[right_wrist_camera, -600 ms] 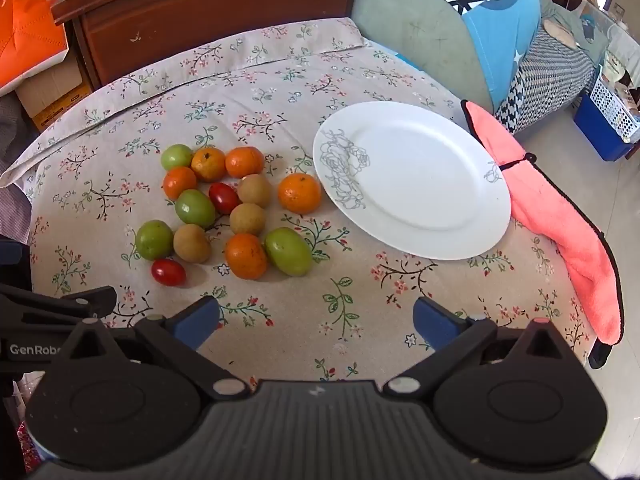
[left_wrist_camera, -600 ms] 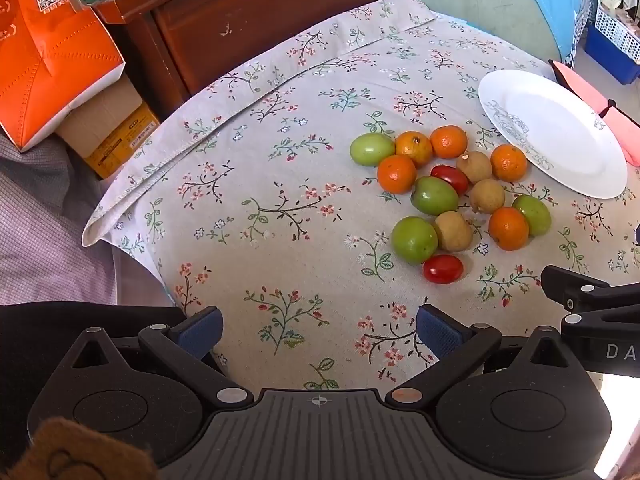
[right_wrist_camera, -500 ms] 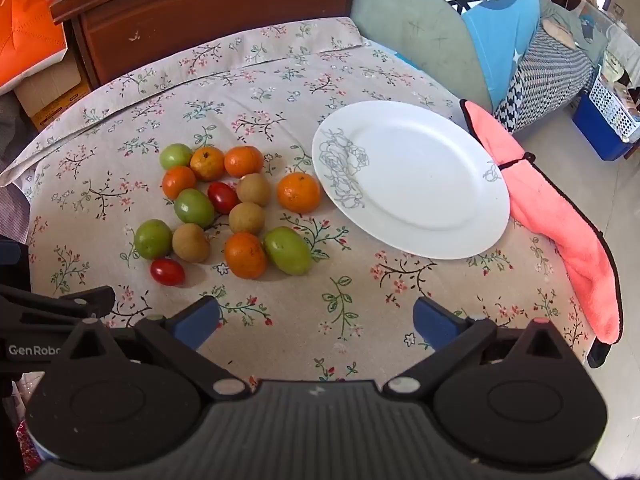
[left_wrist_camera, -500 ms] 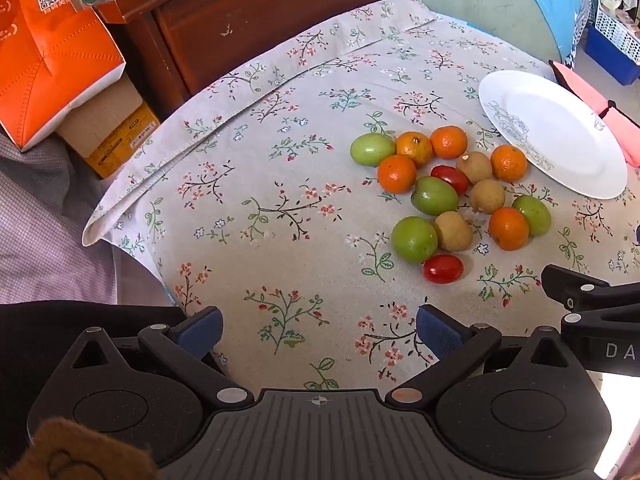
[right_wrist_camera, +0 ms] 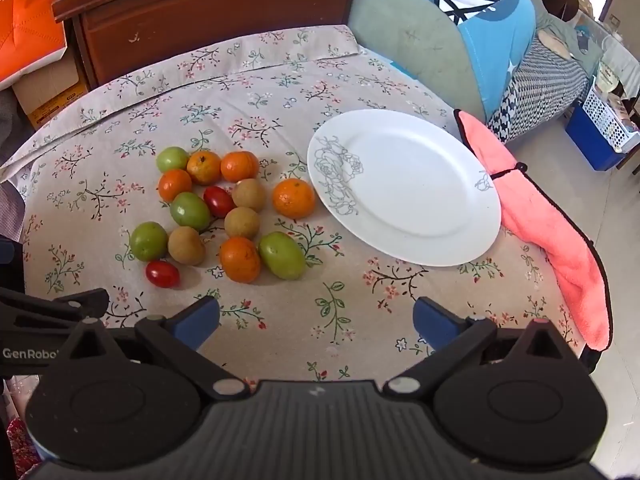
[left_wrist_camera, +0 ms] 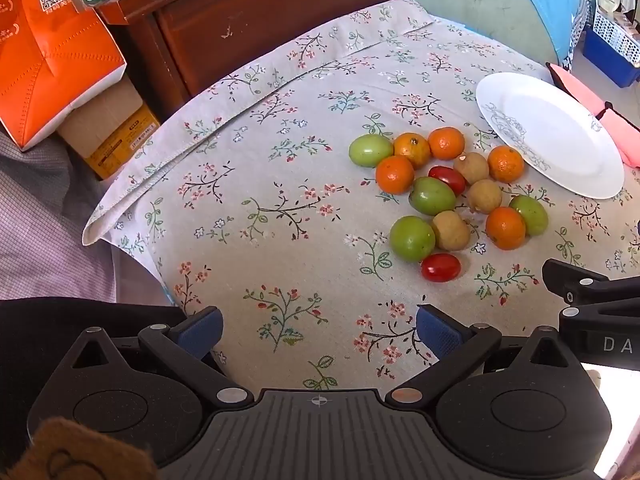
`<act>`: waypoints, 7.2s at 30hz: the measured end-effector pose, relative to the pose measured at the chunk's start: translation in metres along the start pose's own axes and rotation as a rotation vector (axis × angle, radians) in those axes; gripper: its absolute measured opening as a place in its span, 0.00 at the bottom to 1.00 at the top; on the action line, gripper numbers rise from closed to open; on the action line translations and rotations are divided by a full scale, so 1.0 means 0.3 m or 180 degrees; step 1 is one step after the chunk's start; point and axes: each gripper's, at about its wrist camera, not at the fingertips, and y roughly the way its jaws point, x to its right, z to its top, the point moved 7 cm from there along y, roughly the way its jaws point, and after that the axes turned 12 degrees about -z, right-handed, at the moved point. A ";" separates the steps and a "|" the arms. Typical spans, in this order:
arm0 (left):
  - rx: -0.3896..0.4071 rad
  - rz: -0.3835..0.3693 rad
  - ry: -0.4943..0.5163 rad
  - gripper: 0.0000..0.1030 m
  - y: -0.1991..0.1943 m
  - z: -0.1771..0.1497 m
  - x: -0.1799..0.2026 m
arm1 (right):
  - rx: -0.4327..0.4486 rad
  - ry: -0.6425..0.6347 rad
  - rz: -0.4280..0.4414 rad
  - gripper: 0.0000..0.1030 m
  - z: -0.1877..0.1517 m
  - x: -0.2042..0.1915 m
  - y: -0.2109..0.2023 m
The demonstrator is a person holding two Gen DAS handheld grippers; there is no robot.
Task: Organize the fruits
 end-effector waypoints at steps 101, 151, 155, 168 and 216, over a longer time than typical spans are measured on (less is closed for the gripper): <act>0.0443 -0.0883 0.0146 0.45 0.130 0.094 0.066 | -0.0044 -0.0008 0.0908 0.31 0.073 -0.047 0.167; 0.0660 -0.1262 0.0724 0.26 0.058 0.279 0.260 | 0.0185 0.0373 0.0559 0.30 0.145 0.165 0.147; 0.0663 -0.1335 0.0849 0.26 0.083 0.312 0.322 | 0.0139 0.0486 0.0454 0.30 0.141 0.215 0.168; 0.0593 -0.1500 0.0940 0.26 0.178 0.397 0.452 | -0.0016 0.0637 0.0247 0.30 0.149 0.302 0.243; 0.0535 -0.1010 0.0297 0.68 0.077 0.231 0.094 | -0.0068 0.0793 0.0514 0.49 0.121 0.195 0.138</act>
